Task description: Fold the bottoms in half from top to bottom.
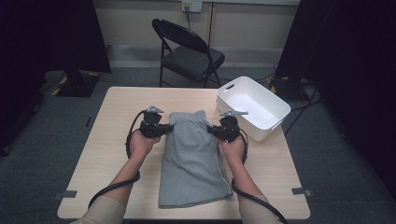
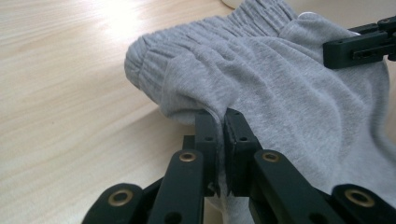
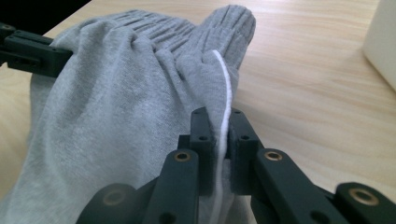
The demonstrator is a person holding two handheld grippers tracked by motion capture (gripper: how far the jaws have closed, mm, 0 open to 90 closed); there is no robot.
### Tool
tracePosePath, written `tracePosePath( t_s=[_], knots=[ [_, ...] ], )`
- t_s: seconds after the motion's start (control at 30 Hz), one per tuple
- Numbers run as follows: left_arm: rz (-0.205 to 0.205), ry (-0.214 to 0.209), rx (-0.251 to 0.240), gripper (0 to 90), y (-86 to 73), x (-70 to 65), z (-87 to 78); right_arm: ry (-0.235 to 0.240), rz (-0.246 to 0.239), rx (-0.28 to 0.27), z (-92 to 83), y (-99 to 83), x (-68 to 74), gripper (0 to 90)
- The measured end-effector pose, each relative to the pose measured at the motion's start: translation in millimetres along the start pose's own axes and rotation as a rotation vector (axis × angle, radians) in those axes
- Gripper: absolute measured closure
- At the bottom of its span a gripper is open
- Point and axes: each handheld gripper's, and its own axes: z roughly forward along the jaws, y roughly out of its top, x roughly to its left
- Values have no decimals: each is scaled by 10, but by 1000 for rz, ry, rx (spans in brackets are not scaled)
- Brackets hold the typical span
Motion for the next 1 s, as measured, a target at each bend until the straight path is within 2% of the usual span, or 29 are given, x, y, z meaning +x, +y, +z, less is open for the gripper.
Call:
tracePosePath(
  t_s=[0.23, 0.33, 0.43, 0.57, 0.6, 0.63, 0.7, 0.73, 0.77, 0.97, 1.0],
  knots=[
    [14, -26, -3, 858, -191, -114, -135, 26, -42, -14, -178, -147, 134, 830],
    [27, -39, 7, 858, -289, -182, -178, 32, -75, -12, -252, -233, 192, 829],
    [35, -50, 23, 859, -389, -246, -197, 47, -76, -11, -310, -361, 233, 828],
    [74, -56, 84, 858, -548, -379, -182, 56, -74, 1, -373, -517, 288, 825],
    [74, -56, 84, 858, -548, -379, -182, 56, -74, 1, -373, -517, 288, 825],
    [97, -52, 111, 859, -636, -430, -174, 42, -117, 29, -394, -594, 334, 824],
    [106, -58, 127, 858, -719, -464, -158, 44, -118, 49, -411, -673, 363, 824],
    [115, -54, 131, 858, -755, -474, -156, 41, -123, 61, -414, -716, 374, 824],
    [100, -58, 128, 858, -788, -487, -149, 42, -126, 70, -415, -756, 381, 824],
    [161, -7, 130, 858, -861, -574, -153, 25, -156, 77, -412, -896, 446, 826],
    [161, 1, 131, 858, -861, -583, -147, 27, -140, 77, -412, -902, 443, 827]
  ],
)
